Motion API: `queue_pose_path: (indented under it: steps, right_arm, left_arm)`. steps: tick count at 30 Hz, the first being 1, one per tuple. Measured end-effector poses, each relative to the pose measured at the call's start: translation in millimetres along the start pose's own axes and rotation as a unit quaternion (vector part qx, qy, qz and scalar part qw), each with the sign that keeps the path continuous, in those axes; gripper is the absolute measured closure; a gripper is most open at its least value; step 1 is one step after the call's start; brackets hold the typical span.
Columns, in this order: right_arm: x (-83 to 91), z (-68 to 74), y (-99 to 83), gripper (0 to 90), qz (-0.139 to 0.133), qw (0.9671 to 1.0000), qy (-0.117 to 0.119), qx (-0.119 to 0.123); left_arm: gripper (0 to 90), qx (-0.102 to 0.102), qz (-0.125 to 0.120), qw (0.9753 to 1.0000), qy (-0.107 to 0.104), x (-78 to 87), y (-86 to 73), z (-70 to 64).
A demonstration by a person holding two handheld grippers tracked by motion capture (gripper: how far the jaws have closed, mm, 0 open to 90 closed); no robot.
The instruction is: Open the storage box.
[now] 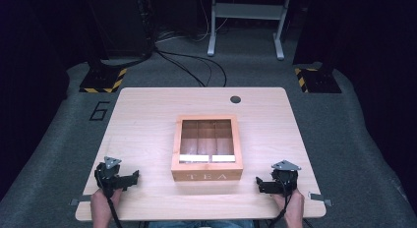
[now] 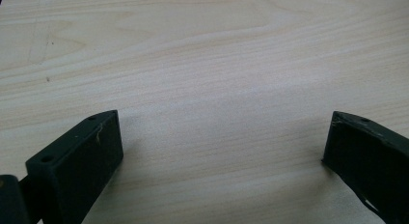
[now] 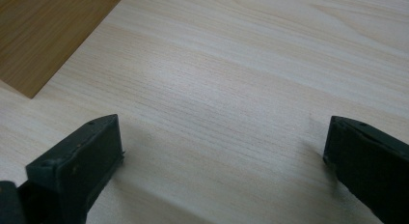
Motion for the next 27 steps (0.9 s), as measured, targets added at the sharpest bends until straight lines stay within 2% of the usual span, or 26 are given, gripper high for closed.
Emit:
queue_pose_path:
  steps: [9, 22, 27]
  right_arm:
    - [0.4, 0.0, 0.2, 0.0, -0.001, 1.0000, -0.005, 0.005]
    - [-0.2, -1.3, 0.5, 0.0, 0.001, 1.0000, -0.006, -0.005]
    - [1.1, 0.1, 1.0, 0.0, 0.001, 0.9999, -0.011, 0.000]
  left_arm:
    - [0.1, 0.001, 0.002, 1.0000, 0.000, 0.0, -0.3, -0.3]
    - [0.0, 0.003, -0.001, 1.0000, 0.002, -0.6, 0.6, 0.0]
    - [0.0, 0.003, -0.001, 1.0000, 0.002, -0.6, 0.7, 0.0]
Point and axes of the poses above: each handheld gripper's, and its own axes: x roughly backward along the jaws, y roughly out of its top, z roughly to its left, the point moved 9 cm from there along -x, roughly forward along the jaws, and after that the axes turned 10 degrees about z, right-handed, at the moved point
